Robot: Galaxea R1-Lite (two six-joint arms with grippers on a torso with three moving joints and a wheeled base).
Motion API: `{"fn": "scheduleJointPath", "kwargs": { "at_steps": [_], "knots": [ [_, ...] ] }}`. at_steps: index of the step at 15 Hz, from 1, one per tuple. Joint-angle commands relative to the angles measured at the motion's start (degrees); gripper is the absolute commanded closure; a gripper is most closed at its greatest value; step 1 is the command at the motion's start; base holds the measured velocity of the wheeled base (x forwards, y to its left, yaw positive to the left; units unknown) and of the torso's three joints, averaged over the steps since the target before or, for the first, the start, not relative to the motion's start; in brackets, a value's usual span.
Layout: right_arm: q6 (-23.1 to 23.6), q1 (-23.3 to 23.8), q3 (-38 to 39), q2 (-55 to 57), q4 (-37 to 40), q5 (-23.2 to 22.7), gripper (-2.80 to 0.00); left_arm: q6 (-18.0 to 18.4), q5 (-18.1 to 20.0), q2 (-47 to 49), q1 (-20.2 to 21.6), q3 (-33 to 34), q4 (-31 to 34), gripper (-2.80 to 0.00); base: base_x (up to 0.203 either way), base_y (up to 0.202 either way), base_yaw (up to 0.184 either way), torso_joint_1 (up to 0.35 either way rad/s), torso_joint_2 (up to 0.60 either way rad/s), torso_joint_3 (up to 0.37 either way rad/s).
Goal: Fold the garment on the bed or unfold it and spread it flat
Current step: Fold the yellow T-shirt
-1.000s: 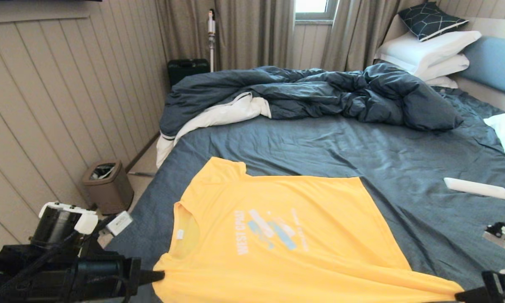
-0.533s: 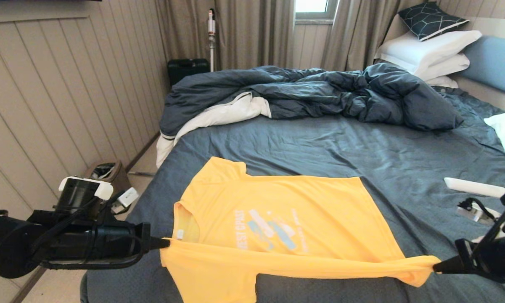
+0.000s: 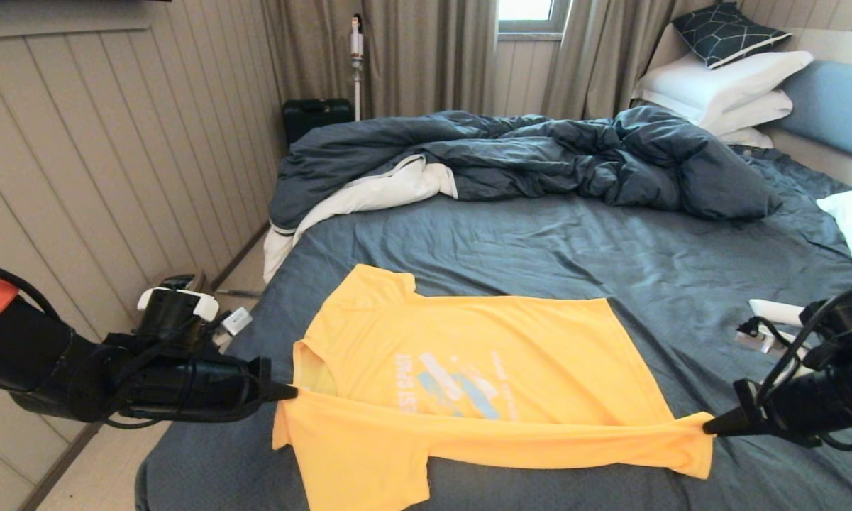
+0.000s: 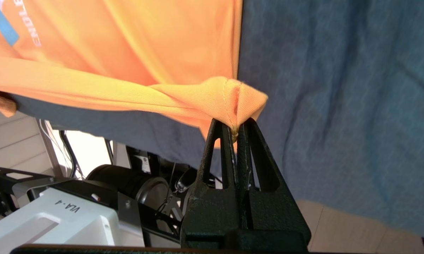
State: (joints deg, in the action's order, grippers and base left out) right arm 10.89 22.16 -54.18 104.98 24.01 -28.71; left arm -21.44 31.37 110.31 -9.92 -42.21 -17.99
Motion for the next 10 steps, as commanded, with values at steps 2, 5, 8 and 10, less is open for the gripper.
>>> {"fn": "scheduleJointPath", "kwargs": {
  "at_steps": [2, 5, 8, 10],
  "knots": [
    [0.11, -0.01, -1.34, 1.88, 0.08, -0.12, 0.0, -0.3, 0.19, 2.94, -0.09, -2.28, 0.16, 0.0, 0.0, 0.0, 0.0, 0.0, 0.0, 0.0],
    [0.27, -0.26, -2.07, 2.25, 0.07, -0.12, 0.0, -0.53, 0.27, 4.81, -0.27, -3.84, 0.15, 0.0, 0.0, 0.0, 0.0, 0.0, 0.0, 0.0],
    [0.19, -1.16, -2.14, 2.93, -0.01, -0.21, 0.0, -0.35, 0.19, 5.76, -0.27, -3.8, -0.26, 0.0, 0.0, 0.0, 0.0, 0.0, 0.0, 0.0],
    [0.19, -1.16, -2.62, 3.69, -0.01, -0.21, 0.0, -0.3, 0.19, 6.23, -0.19, -4.15, -0.38, 0.0, 0.0, 0.0, 0.0, 0.0, 0.0, 0.0]
  ]
}}
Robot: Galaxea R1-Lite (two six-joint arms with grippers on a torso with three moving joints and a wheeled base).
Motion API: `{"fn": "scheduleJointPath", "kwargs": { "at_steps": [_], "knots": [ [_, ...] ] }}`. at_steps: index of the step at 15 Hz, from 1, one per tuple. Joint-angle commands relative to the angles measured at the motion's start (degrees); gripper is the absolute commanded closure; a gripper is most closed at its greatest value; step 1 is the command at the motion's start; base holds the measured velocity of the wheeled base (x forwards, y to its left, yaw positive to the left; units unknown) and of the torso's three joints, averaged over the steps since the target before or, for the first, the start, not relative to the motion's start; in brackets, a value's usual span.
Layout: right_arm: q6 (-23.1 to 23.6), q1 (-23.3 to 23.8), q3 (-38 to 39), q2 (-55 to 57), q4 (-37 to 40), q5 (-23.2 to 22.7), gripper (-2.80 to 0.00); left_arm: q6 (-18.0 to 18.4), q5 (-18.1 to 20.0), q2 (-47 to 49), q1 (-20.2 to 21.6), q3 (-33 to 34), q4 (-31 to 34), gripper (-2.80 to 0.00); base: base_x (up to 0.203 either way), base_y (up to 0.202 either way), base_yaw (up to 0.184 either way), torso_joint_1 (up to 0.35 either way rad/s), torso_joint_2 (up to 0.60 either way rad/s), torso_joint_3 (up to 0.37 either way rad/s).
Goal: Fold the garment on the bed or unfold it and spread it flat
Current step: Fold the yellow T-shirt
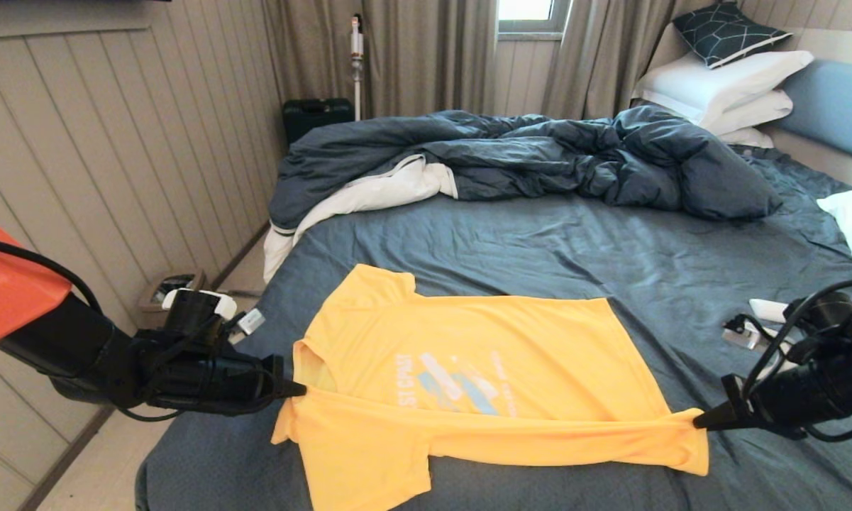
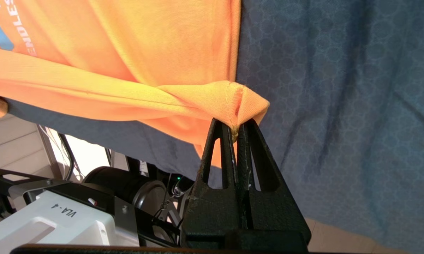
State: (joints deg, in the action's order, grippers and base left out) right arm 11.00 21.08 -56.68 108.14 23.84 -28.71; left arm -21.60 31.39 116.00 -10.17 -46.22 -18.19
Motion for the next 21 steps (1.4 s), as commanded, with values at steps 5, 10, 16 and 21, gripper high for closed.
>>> {"fn": "scheduleJointPath", "kwargs": {
  "at_steps": [5, 10, 16, 21],
  "knots": [
    [-3.0, -3.31, -5.49, 1.55, 0.24, -0.23, 0.0, -0.46, 0.16, -0.2, 0.62, -2.06, -0.12, 0.0, 0.0, 0.0, 0.0, 0.0, 0.0, 0.0],
    [-4.58, -6.65, -8.52, 4.89, 0.15, 0.08, 0.0, -0.2, 0.16, -0.07, 2.6, -2.65, 0.17, 0.0, 0.0, 0.0, 0.0, 0.0, 0.0, 0.0],
    [-4.76, -6.23, -11.97, 8.86, -0.12, 0.46, 0.0, -0.11, 0.16, 0.37, 2.52, -3.26, 0.35, 0.0, 0.0, 0.0, 0.0, 0.0, 0.0, 0.0],
    [-4.84, -6.66, -12.57, 9.31, -0.11, 0.41, -2.8, -0.11, 0.25, 0.37, 2.52, -2.82, 0.43, 0.0, 0.0, 0.0, 0.0, 0.0, 0.0, 0.0]
  ]
}}
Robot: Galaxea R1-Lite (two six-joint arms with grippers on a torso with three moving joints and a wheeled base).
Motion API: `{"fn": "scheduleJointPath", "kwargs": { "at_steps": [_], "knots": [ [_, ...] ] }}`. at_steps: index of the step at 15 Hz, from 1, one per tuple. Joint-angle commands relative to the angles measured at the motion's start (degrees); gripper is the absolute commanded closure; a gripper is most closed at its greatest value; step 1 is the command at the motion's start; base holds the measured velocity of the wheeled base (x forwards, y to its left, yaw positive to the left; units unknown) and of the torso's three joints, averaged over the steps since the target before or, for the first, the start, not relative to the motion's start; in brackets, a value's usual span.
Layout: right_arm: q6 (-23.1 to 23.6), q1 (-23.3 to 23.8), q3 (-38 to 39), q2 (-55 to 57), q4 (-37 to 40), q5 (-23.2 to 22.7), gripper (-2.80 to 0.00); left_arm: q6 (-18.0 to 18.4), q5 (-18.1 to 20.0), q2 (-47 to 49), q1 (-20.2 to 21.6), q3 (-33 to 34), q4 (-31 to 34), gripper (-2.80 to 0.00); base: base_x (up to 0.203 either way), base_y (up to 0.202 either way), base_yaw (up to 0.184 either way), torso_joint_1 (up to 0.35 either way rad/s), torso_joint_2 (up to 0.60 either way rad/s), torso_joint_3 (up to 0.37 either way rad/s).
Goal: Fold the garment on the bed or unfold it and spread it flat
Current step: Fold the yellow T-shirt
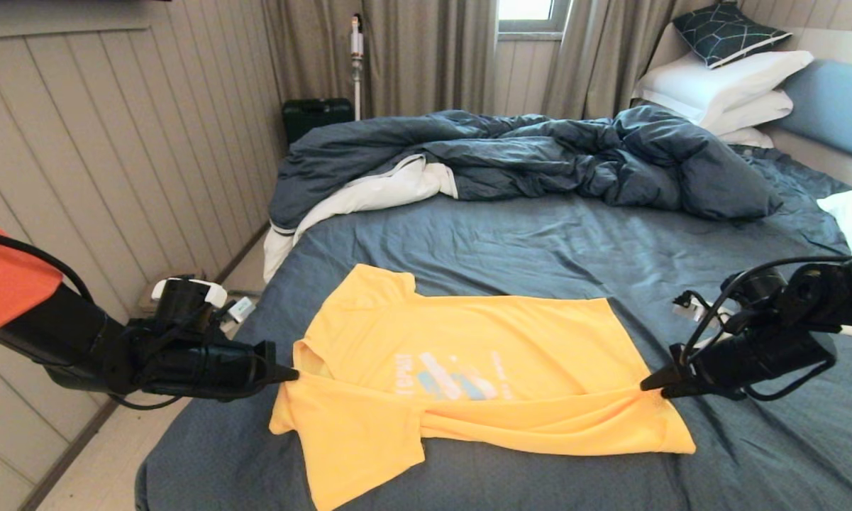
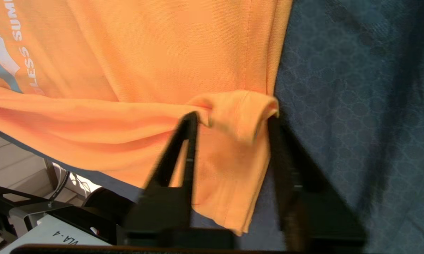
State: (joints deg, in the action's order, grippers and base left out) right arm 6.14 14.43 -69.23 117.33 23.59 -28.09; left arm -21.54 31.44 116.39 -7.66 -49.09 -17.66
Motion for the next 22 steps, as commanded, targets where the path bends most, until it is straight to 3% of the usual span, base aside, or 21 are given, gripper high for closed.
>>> {"fn": "scheduleJointPath", "kwargs": {
  "at_steps": [1, 8, 9, 14, 20, 21, 22],
  "knots": [
    [0.01, 0.07, -0.03, 0.0, 0.14, -0.21, -2.8, -0.17, 0.2, -0.28, 0.01, 0.05, -0.08, 0.0, 0.0, 0.0, 0.0, 0.0, 0.0, 0.0],
    [-0.22, 2.7, 0.81, -4.16, 0.67, -0.92, -2.8, -0.28, 0.2, -3.97, -0.96, 2.6, 0.17, 0.0, 0.0, 0.0, 0.0, 0.0, 0.0, 0.0],
    [-0.25, 2.76, 1.44, -5.19, 0.67, -0.92, 0.0, -0.33, 0.28, -4.3, -1.01, 2.77, 0.17, 0.0, 0.0, 0.0, 0.0, 0.0, 0.0, 0.0],
    [0.56, 3.83, 4.21, -13.42, 0.68, -4.64, 0.0, -0.35, 0.2, -4.19, -2.05, 3.61, 0.17, 0.0, 0.0, 0.0, 0.0, 0.0, 0.0, 0.0],
    [0.79, 3.76, 5.75, -13.98, 0.25, -6.59, 0.0, -0.78, 0.14, -2.43, -3.88, 2.0, -0.24, 0.0, 0.0, 0.0, 0.0, 0.0, 0.0, 0.0],
    [0.8, 3.76, 5.98, -14.27, 0.23, -7.24, 0.0, -0.79, -0.06, -2.02, -4.12, 1.89, -0.39, -2.8, 0.0, 0.0, 0.0, 0.0, 0.0, 0.0],
    [0.95, 3.85, 6.23, -14.5, 0.23, -8.24, 0.0, -0.74, -0.06, -1.72, -4.12, 1.49, -0.53, -2.8, 0.0, 0.0, 0.0, 0.0, 0.0, 0.0]
  ]
}}
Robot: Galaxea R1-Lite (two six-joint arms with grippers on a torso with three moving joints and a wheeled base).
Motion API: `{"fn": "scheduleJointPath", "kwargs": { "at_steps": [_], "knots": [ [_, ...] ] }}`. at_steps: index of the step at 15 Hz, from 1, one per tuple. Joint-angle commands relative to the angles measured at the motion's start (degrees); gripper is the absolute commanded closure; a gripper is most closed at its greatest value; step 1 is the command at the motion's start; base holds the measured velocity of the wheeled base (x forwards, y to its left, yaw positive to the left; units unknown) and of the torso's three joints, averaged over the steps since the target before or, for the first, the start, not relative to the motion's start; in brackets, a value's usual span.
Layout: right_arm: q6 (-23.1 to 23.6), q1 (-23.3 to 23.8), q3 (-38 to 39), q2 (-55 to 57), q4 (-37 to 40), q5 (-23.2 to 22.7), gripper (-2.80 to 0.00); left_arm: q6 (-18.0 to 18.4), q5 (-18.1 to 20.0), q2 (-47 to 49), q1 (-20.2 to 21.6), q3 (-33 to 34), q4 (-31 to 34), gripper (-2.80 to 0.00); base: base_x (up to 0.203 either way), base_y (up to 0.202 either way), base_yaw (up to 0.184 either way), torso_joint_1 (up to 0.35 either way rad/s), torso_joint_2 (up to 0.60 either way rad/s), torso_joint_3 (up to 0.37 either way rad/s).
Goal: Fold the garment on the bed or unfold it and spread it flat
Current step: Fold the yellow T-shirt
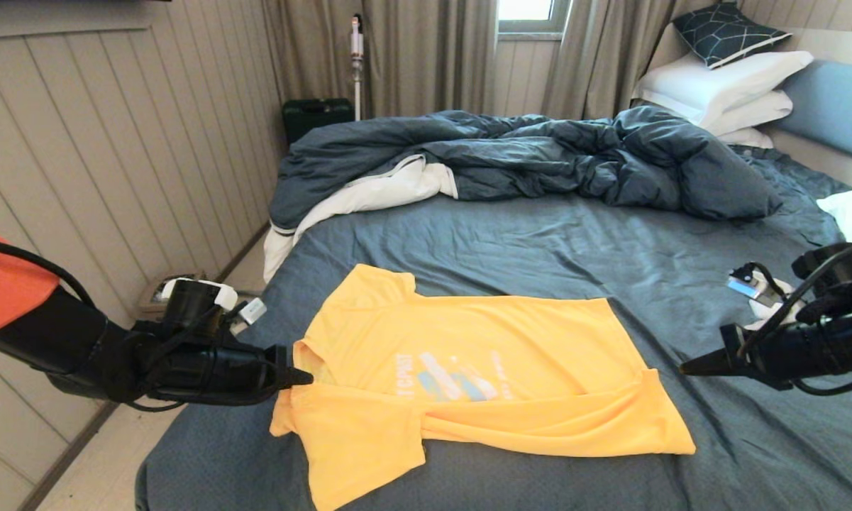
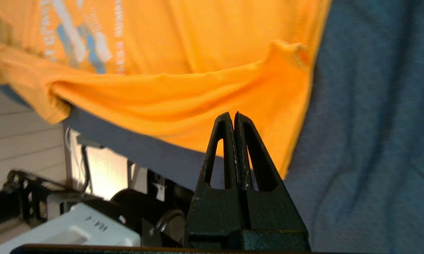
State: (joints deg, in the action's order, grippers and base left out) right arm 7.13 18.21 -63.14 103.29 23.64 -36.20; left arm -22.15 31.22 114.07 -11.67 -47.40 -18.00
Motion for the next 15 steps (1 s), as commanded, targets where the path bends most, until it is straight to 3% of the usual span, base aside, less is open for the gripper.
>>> {"fn": "scheduleJointPath", "kwargs": {
  "at_steps": [1, 9, 15],
  "knots": [
    [0.46, 0.15, 0.46, -0.55, 0.1, -1.11, 0.0, -0.17, 0.11, 0.89, -0.11, -0.59, 0.12, -2.8, 0.0, 0.0, 0.0, 0.0, 0.0, 0.0],
    [3.17, 2.93, 0.12, 1.28, -1.43, -5.1, 0.0, -1.57, -0.46, -6.81, -0.16, 5.14, 0.87, -2.8, 0.0, 0.0, 0.0, 0.0, 0.0, 0.0],
    [4.7, 5.28, 0.12, 2.75, -1.66, -6.82, 0.0, -0.79, -1.17, -6.49, -0.46, 10.14, 2.54, -2.8, 0.0, 0.0, 0.0, 0.0, 0.0, 0.0]
  ]
}}
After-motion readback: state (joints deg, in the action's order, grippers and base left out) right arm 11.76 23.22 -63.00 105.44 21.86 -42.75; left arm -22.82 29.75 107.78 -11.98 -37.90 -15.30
